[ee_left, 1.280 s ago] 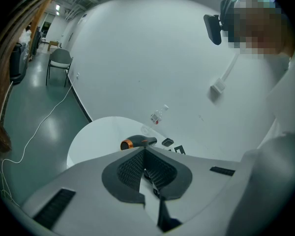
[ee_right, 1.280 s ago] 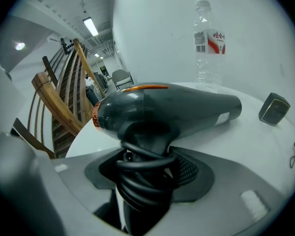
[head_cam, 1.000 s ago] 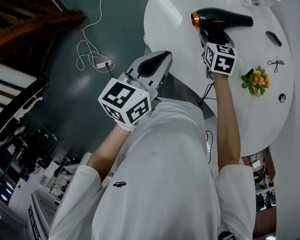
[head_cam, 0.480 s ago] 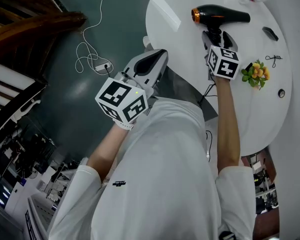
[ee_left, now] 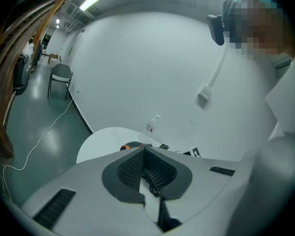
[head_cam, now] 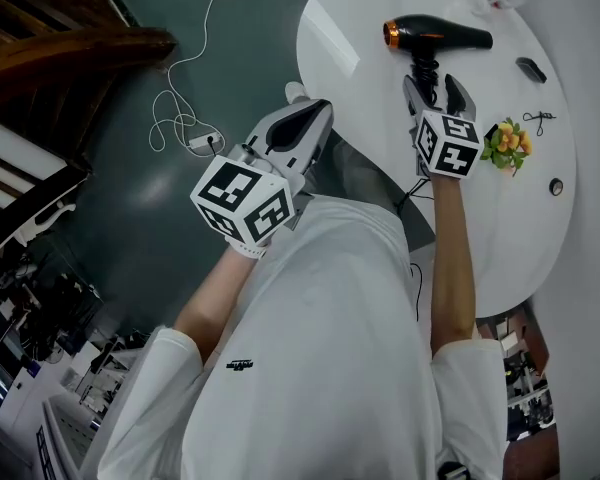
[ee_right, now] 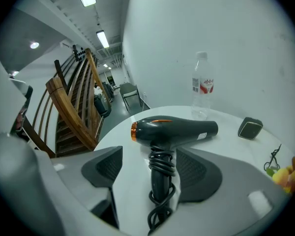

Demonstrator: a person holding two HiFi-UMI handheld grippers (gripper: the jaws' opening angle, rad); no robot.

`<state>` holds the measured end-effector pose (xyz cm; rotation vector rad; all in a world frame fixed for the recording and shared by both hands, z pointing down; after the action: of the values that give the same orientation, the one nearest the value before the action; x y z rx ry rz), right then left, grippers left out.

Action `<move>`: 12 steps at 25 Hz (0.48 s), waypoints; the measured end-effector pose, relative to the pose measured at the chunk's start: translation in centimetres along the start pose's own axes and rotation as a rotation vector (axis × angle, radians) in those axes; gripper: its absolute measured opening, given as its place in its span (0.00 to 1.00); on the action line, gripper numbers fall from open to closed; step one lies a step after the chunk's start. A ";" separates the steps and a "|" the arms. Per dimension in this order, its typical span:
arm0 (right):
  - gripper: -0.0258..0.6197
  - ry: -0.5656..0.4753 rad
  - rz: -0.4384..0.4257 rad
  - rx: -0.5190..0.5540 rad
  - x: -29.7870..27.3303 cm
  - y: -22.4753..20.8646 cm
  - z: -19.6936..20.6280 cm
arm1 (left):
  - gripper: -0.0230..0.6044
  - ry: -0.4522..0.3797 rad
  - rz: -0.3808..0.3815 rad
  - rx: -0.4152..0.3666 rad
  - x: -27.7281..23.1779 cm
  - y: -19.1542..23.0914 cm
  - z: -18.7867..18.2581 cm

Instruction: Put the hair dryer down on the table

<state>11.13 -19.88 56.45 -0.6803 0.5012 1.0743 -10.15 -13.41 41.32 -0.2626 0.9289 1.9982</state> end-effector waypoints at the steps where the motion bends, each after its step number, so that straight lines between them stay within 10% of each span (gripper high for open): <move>1: 0.56 -0.010 -0.003 0.006 0.4 0.3 -0.3 | 0.04 -0.006 -0.001 -0.002 0.2 -0.1 -0.1; 12: 0.56 -0.102 -0.040 0.049 5.4 3.2 -2.8 | 0.04 -0.060 -0.001 -0.021 2.4 -1.1 -0.6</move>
<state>10.19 -17.47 50.07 -0.5870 0.4228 1.0506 -10.72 -11.96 39.12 -0.2139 0.8707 2.0045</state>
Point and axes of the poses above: the fingertips, and each gripper's own axes: x backward along the fingers, y to its left, z out of its underside, the point moved 5 cm from there along x, backward along the fingers, and after that the axes turned 3 degrees about -z, right-handed, at the moved point
